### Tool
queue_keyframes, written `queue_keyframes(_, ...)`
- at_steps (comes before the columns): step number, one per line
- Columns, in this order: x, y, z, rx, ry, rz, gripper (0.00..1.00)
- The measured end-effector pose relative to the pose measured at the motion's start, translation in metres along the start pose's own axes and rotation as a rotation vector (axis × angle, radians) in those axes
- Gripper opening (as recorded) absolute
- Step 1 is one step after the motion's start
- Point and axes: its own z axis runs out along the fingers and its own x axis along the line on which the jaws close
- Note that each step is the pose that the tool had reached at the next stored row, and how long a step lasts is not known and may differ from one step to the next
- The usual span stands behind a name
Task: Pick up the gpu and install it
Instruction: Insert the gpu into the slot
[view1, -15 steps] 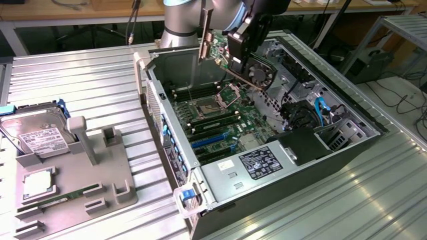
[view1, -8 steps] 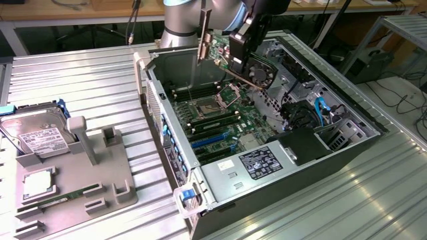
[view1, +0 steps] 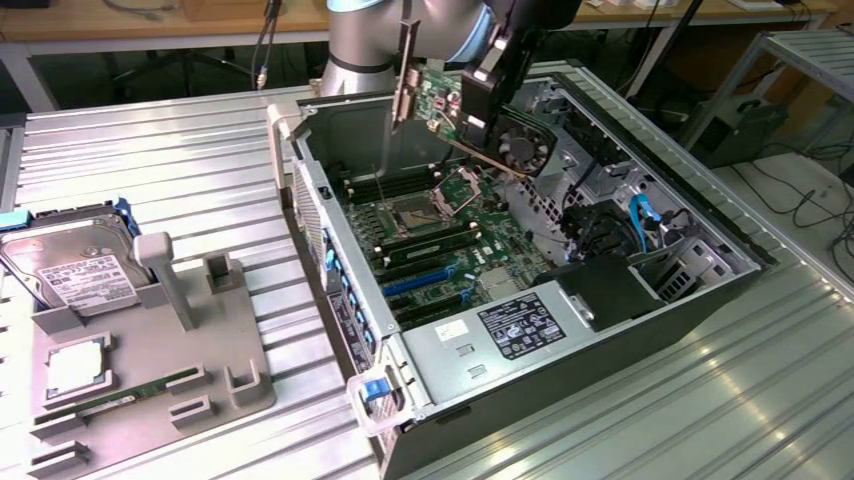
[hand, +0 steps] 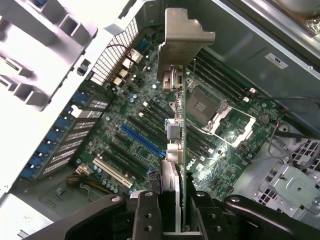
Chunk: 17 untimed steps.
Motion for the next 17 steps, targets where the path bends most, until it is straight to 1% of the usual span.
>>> queue_keyframes(8,0.0004,-0.0004,0.0000,-0.0004,0.0021,-0.051,0.28)
queue_keyframes(11,0.0007,-0.0008,0.0000,-0.0010,0.0037,-0.093,0.28)
queue_keyframes(17,0.0009,-0.0010,0.0000,-0.0013,0.0050,-0.125,0.28)
